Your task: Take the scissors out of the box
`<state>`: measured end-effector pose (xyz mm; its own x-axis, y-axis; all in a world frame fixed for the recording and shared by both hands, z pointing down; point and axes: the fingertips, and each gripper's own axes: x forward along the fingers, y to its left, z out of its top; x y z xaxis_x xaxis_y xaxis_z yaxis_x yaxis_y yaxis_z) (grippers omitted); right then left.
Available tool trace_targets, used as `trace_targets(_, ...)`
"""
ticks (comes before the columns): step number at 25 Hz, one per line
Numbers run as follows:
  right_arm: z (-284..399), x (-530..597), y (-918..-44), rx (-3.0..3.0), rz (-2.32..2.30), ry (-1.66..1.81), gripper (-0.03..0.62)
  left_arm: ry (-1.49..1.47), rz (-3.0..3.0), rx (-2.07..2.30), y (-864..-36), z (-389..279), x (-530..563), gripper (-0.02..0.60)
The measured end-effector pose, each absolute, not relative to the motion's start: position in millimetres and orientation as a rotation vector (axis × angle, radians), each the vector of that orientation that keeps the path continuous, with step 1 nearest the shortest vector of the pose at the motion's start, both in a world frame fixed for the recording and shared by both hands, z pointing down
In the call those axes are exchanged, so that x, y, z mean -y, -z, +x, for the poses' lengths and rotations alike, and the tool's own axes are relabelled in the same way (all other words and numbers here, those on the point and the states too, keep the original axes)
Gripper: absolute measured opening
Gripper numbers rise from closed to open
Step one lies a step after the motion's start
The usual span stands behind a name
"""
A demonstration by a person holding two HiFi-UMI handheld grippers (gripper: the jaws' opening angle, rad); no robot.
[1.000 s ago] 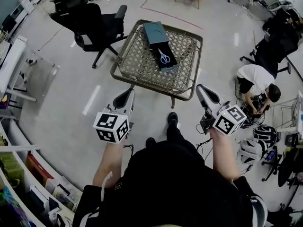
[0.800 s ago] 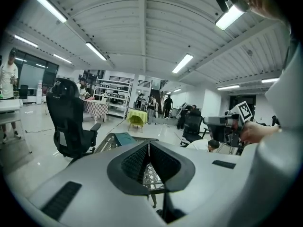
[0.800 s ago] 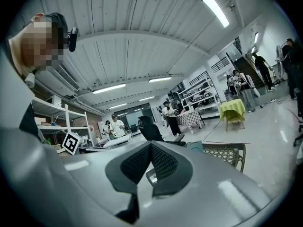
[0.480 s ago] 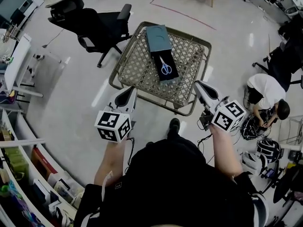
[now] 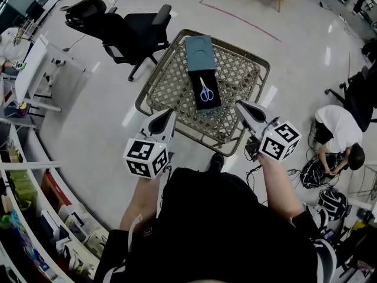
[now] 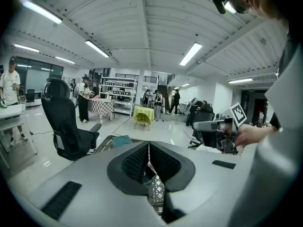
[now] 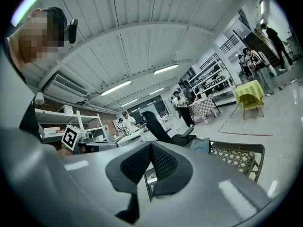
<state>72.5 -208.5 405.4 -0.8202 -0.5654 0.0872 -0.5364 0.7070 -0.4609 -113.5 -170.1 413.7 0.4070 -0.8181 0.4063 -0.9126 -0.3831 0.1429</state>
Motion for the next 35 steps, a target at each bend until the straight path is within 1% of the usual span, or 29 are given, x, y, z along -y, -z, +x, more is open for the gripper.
trace_targets(8, 54.2, 223.1, -409.5, -2.889, -0.862, 0.761, 0.011, -0.378, 2.291, 1.525, -422.6, -112.5, 182.0, 0.014)
trace_targets(15, 50.3, 244.0, -410.5, -2.876, -0.962, 0.773, 0.011, -0.379, 2.271, 1.516, -440.4, -123.5, 203.8, 0.014)
trace_targets(20, 53.5, 253.0, -415.9, -2.850, -1.000, 0.811, 0.011, -0.401, 2.241, 1.483, -462.0, -114.1, 220.7, 0.017)
trace_targets(21, 56.2, 253.9, -420.2, -2.852, -0.997, 0.828, 0.011, -0.397, 2.222, 1.476, -467.7, -109.8, 224.7, 0.034)
trace_targets(22, 60.5, 255.1, -425.8, -2.853, -0.994, 0.849, 0.011, -0.398, 2.203, 1.468, -474.0, -104.0, 228.2, 0.071)
trace_targets(26, 79.7, 267.5, -449.1, -2.861, -0.967, 0.934, 0.011, -0.438, 2.124, 1.441, -504.9, -79.1, 247.1, 0.127)
trace_targets(30, 84.4, 278.0, -468.7, -2.929, -0.865, 0.991, 0.011, -0.454, 1.996, 1.469, -541.7, -69.9, 269.3, 0.133)
trace_targets(35, 97.3, 292.3, -496.7, -2.945, -0.778, 1.094, 0.011, -0.586, 1.878, 1.427, -604.3, -49.1, 292.6, 0.147)
